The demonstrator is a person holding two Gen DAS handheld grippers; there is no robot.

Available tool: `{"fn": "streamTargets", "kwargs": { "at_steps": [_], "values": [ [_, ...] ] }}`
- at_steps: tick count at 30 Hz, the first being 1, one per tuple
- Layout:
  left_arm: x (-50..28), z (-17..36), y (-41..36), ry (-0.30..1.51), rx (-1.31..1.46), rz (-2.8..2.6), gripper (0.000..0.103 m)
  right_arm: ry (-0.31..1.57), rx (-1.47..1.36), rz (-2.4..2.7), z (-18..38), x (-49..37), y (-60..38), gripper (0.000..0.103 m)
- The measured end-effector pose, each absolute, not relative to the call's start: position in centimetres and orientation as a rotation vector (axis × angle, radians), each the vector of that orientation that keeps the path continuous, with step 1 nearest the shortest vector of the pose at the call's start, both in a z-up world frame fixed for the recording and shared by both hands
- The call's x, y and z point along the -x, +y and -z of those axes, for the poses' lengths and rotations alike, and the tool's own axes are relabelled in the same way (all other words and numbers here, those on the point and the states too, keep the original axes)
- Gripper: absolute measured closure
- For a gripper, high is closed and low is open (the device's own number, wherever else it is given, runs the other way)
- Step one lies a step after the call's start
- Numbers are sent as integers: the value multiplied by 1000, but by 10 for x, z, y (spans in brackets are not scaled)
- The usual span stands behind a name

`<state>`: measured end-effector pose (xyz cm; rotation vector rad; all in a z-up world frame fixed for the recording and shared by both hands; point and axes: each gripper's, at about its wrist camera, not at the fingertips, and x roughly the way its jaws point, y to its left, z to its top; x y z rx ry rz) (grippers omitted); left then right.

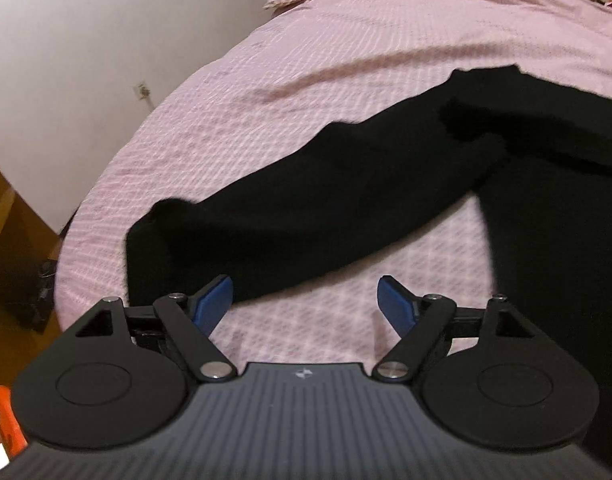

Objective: Fold small clothes

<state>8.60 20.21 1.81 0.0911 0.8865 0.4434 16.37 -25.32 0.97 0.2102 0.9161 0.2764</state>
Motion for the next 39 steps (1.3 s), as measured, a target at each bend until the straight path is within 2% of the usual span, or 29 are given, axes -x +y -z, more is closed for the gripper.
{"fn": "streamTargets", "kwargs": {
  "at_steps": [15, 21, 22, 24, 25, 37, 39],
  "values": [
    [-69, 6, 275, 863, 22, -470, 11, 1045, -47, -358, -19, -121, -190, 48],
    [-89, 13, 286, 856, 9, -404, 4, 1126, -23, -337, 5, -136, -170, 47],
    [-92, 14, 288, 857, 1, -399, 3, 1130, -20, -333, 10, -138, -168, 44],
    [-97, 15, 292, 853, 2, -395, 3, 1118, -36, -347, 10, -136, -164, 29],
    [-99, 16, 295, 853, 7, -391, 2, 1118, -44, -355, 11, -135, -162, 27],
    [-109, 19, 308, 805, 21, -370, 0, 1090, -59, -380, 17, -132, -173, 22],
    [-110, 17, 307, 787, 21, -373, 8, 1089, -58, -378, 16, -131, -173, 22]
  ]
}}
